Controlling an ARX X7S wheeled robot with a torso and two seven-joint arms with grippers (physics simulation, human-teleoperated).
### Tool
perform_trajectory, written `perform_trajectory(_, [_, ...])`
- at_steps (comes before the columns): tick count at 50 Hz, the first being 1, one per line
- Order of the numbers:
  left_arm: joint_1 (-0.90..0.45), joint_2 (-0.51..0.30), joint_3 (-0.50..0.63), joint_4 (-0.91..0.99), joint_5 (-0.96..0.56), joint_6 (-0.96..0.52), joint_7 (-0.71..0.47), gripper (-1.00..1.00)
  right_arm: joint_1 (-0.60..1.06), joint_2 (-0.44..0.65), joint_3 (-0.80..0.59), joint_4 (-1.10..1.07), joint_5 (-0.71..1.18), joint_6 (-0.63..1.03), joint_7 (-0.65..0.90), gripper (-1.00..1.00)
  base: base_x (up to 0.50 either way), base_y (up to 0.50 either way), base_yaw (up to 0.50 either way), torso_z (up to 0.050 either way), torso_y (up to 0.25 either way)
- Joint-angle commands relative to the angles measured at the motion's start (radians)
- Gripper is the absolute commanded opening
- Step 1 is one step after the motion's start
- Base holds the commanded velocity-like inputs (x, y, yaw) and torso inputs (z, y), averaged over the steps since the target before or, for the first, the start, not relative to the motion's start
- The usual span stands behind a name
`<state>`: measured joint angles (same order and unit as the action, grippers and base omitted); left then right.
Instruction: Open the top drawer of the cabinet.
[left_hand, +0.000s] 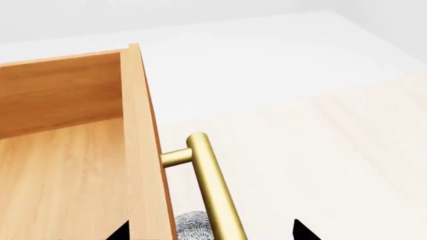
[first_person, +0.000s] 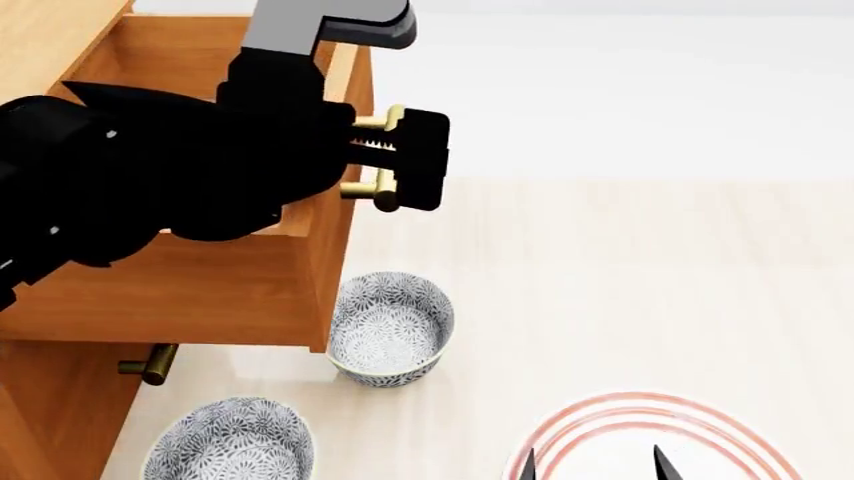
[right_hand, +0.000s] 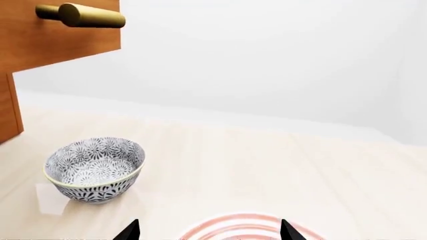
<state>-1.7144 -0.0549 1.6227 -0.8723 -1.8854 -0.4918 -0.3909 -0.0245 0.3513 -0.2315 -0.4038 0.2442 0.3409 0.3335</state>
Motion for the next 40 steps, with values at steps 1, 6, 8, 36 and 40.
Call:
perform_trajectory(1, [0.037,0.055,-0.021,0.127,-0.294,0.045,0.078,1.00,-0.006,0.003,0.000,0.010,0.004,-0.014,-0.002,1.00,0.00,0.00,0.00,0.000,0.000])
perform_trajectory(6, [0.032,0.055,-0.020,0.128,-0.259,0.042,0.068,1.00,-0.007,0.004,0.001,0.014,0.007,-0.017,-0.002,1.00,0.00,0.00,0.00,0.000,0.000])
perform_trajectory(8, [0.026,0.055,-0.020,0.120,-0.246,0.032,0.064,1.00,-0.007,0.003,-0.002,0.023,0.004,-0.024,-0.003,1.00,0.00,0.00,0.00,0.000,0.000])
perform_trajectory(36, [-0.187,0.055,-0.028,0.083,-0.292,-0.022,0.031,1.00,-0.010,0.015,0.000,0.012,0.007,-0.020,0.010,1.00,0.00,0.00,0.00,0.000,0.001])
perform_trajectory(40, [-0.221,0.055,-0.023,0.084,-0.293,-0.025,0.026,1.00,-0.011,0.020,0.001,-0.014,0.012,-0.001,0.016,1.00,0.00,0.00,0.00,0.000,0.005])
